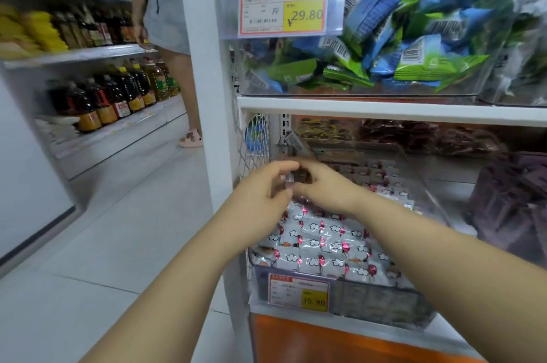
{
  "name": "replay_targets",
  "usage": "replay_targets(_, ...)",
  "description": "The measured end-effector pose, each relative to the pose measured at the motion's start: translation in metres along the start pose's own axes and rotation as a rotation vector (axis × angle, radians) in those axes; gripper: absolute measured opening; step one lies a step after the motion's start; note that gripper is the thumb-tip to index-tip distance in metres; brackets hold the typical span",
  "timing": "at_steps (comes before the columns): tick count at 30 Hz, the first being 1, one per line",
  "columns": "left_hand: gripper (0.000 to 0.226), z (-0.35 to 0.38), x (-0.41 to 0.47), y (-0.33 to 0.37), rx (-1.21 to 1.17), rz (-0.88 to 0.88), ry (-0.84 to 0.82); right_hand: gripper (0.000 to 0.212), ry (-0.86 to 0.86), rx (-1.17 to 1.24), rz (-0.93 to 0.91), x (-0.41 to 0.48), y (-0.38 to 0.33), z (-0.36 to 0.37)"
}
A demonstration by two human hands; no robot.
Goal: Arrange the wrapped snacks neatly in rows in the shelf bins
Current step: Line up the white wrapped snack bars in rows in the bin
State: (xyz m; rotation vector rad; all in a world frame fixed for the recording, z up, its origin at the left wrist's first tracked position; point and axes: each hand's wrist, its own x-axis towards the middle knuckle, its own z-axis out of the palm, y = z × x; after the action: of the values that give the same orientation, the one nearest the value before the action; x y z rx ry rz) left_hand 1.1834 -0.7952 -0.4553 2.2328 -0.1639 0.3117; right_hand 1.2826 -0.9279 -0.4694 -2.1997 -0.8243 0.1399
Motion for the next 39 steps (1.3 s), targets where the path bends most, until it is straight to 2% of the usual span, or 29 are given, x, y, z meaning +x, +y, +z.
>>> replay_targets(4,0.037,-0.005,-0.032,-0.003,-0.158,-0.033,0.018,0.068,-0.036,-0.091,-0.026,0.007,-0.003,0.008)
replay_targets(7,0.031,-0.01,-0.042,-0.006,-0.176,-0.06,0.069,0.073,-0.01,-0.185,-0.02,0.01,-0.005,0.01)
replay_targets(13,0.029,-0.013,-0.043,-0.005,-0.231,-0.031,0.127,0.058,0.166,-0.237,-0.032,0.009,-0.01,0.011)
replay_targets(21,0.037,-0.023,-0.038,0.001,-0.282,0.06,0.261,0.06,0.267,-0.158,-0.079,0.007,-0.014,0.02)
replay_targets(30,0.036,-0.029,-0.034,0.012,-0.346,0.134,0.404,0.074,0.193,-0.118,-0.077,0.009,-0.013,0.026)
replay_targets(39,0.034,-0.028,-0.038,0.012,-0.242,0.146,0.42,0.046,0.102,0.082,0.015,-0.002,-0.024,0.018)
